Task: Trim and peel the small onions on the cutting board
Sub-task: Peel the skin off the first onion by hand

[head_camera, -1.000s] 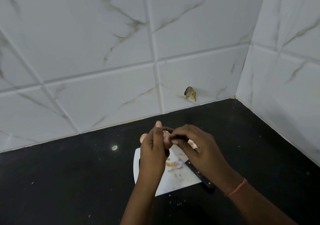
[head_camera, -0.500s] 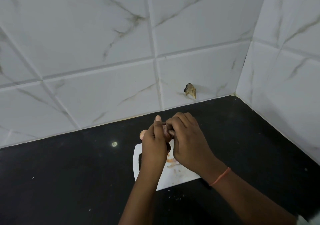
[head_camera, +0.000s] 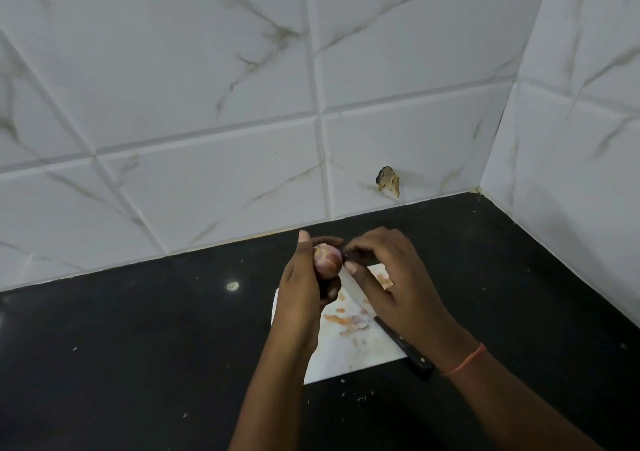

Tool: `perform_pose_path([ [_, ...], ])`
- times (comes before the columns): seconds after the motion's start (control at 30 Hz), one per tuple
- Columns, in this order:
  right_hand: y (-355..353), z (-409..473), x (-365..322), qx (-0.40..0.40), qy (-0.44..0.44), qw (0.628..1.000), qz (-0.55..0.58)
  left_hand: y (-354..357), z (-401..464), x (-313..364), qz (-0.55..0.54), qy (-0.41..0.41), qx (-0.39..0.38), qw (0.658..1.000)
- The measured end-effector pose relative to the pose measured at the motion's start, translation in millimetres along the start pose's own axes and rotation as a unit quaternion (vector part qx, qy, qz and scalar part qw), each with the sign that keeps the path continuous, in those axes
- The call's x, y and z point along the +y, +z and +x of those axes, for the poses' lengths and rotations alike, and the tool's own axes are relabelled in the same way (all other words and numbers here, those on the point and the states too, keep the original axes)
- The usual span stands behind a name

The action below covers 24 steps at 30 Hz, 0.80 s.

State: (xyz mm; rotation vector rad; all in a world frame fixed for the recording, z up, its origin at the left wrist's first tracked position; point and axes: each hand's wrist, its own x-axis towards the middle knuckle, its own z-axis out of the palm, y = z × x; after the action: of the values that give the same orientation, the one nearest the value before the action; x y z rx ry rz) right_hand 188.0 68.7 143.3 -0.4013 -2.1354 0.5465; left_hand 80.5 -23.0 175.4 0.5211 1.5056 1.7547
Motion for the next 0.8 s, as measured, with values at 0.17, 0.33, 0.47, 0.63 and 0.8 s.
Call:
perform_pose_path([
  [0.17,2.5,1.3,-4.1,-0.026,-0.039,0.999,-0.002,2.2,-2.4,-3.1,0.007,0.007,-0.006,1.0],
  [0.33,4.9,1.7,-3.5,-0.028,-0.011,0.999,0.02,3.0,-5.4,-2.2,0.043,0.015,-0.014,0.999],
  [0.47,3.8,3.7,-3.9,-0.022,-0.015,0.999,0.031,4.3,-5.9,-1.4,0.037,0.01,-0.009,0.999],
  [0.63,2.9,2.4,-2.9,-0.018,-0.002,0.999,0.038,4.8,-3.1,-3.2,0.012,-0.001,-0.023,1.0],
  [0.8,2.5,-0.2,-2.5,-0.035,0.032,0.995,0.082,3.8,-3.3,-1.4,-0.11,-0.066,-0.103,0.986],
])
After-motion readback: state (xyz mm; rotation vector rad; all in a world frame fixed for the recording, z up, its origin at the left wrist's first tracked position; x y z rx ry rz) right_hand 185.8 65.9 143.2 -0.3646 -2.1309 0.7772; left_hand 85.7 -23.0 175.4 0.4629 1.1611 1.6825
